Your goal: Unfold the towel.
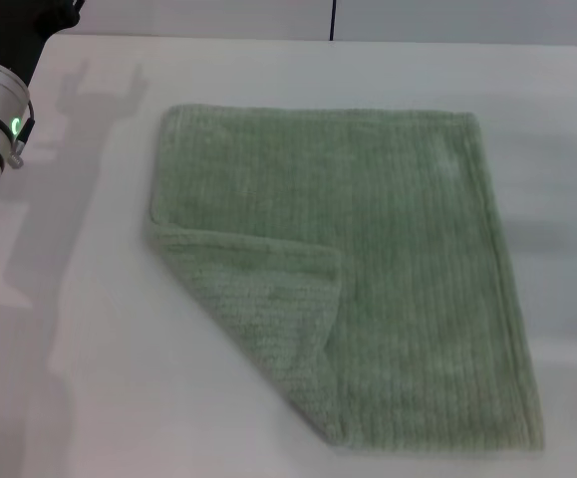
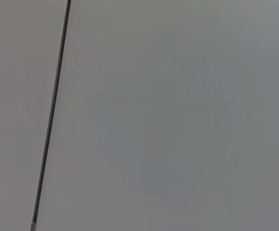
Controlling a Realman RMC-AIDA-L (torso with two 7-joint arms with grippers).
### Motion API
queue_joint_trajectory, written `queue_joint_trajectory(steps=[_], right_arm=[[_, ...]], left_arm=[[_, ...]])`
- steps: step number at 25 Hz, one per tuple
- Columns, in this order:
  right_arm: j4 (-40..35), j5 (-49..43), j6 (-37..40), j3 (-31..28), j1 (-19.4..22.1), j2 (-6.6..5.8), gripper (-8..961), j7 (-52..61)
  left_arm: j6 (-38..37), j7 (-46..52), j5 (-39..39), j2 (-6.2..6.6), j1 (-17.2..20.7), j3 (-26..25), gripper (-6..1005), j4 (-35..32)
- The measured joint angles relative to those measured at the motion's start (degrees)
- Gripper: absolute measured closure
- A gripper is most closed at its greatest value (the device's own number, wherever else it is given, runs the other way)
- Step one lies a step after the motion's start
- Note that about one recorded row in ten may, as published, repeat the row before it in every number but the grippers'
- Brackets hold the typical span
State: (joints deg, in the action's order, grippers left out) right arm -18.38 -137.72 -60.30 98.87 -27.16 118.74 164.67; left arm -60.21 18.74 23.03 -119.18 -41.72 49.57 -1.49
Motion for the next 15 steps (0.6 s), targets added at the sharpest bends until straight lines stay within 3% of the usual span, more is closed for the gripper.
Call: queue_joint_trajectory(steps=[15], right_arm=[[-0.08,0.00,0.10,0.00,-0.05,0.00,225,0.04]], left_arm=[[0.00,-0.02,-0.27,0.00,0.12,-0.09,201,0.00]])
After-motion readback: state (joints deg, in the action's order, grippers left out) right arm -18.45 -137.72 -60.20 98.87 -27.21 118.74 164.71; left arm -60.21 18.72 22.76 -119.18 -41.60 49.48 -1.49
